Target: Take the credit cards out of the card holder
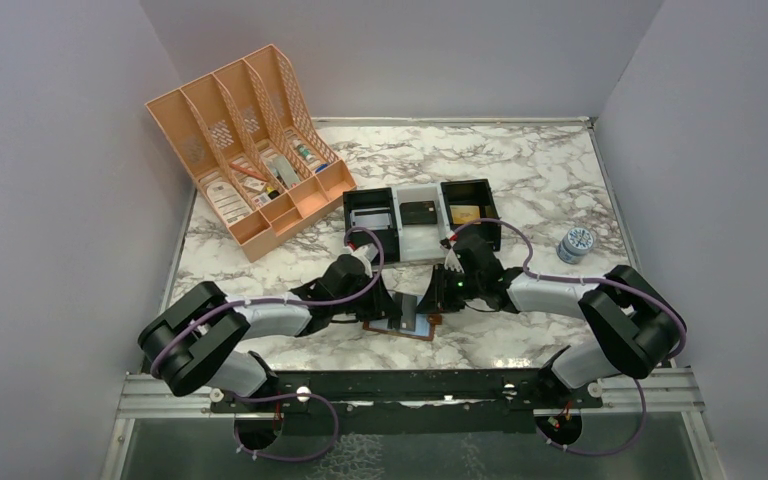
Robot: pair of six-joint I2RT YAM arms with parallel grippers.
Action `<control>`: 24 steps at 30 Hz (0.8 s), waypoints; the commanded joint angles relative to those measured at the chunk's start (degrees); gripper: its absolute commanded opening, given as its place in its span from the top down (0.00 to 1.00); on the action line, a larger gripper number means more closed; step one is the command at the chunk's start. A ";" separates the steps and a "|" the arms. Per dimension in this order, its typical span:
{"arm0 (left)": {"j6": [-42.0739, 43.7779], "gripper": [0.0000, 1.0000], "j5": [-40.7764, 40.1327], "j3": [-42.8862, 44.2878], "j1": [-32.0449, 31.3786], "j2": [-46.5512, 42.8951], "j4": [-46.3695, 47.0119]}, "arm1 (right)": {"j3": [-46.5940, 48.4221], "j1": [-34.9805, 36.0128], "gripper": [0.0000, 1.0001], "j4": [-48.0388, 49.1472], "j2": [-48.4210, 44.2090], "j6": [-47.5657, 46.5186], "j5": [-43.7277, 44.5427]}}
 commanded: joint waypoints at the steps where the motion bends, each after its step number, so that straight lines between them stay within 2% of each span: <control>1: -1.97 0.77 0.76 0.47 0.09 1.69 4.28 | -1.61 0.18 0.85 -3.05 2.05 -1.36 5.78; 7: -4.01 0.85 -0.95 -0.89 0.06 1.65 5.84 | -1.70 0.11 0.85 -3.01 2.12 -1.33 5.96; 14: -4.24 1.00 -1.70 -2.33 0.05 -0.47 5.77 | -1.63 0.18 0.85 -2.97 2.06 -1.23 6.09; 24: -3.97 1.00 -1.88 -3.69 0.06 -2.21 5.68 | -0.65 0.19 0.85 -3.67 0.90 -1.82 5.92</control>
